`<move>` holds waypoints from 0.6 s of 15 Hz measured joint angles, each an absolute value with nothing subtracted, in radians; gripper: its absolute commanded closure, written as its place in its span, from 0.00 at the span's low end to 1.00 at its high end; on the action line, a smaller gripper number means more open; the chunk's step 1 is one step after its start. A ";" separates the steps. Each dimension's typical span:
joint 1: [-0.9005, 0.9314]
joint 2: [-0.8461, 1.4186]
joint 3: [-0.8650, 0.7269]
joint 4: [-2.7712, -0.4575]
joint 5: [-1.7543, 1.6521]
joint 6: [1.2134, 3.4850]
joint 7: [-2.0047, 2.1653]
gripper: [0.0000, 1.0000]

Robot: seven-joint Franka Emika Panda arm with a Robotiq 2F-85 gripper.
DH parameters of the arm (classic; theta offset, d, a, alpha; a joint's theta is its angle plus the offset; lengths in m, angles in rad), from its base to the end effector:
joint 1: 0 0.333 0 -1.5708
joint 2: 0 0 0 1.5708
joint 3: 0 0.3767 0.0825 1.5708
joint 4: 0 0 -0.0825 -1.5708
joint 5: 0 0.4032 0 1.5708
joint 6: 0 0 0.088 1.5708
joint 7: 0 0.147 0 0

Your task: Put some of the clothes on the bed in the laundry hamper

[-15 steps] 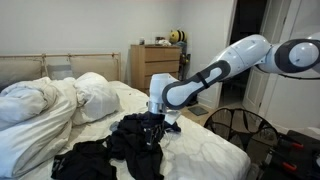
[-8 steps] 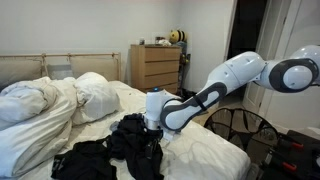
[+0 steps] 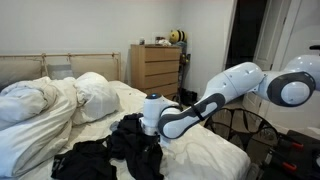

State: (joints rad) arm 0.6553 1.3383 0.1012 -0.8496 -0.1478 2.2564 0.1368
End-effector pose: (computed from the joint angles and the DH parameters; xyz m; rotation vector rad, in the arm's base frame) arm 0.6569 0.5566 0.0350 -2.9749 -0.9659 -0.1179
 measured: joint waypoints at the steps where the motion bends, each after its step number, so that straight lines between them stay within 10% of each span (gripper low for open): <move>1: 0.655 1.343 0.099 -0.839 -0.148 2.256 0.137 0.42; 9: 0.649 1.348 0.082 -0.794 -0.148 2.256 0.137 1.00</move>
